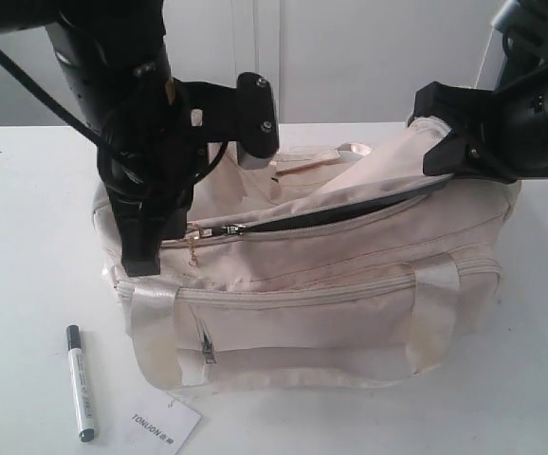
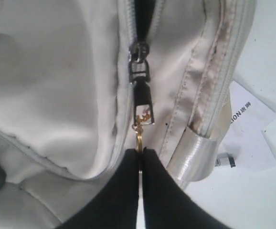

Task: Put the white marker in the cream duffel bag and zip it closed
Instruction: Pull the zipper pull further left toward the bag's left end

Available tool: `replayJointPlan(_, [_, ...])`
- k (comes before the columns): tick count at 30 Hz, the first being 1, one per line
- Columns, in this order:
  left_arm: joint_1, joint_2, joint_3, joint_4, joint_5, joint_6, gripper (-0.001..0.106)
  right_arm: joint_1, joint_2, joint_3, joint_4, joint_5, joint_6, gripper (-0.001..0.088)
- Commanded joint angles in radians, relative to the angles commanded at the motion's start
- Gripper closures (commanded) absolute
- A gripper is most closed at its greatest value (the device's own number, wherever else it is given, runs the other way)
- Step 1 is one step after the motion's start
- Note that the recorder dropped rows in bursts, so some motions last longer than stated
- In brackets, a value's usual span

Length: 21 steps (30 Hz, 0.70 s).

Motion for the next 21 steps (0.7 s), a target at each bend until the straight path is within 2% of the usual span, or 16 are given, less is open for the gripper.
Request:
replayJointPlan(9, [0.058,-0.043,0.092,0.002,0.0,-0.007,0.105,0.0,0.0,0.0,0.0,0.0,0.0,0.0868])
replayJointPlan(21, [0.058,-0.097,0.168,0.05,-0.03,-0.068,0.105,0.0,0.0,0.0,-0.008,-0.002,0.0,0.0868])
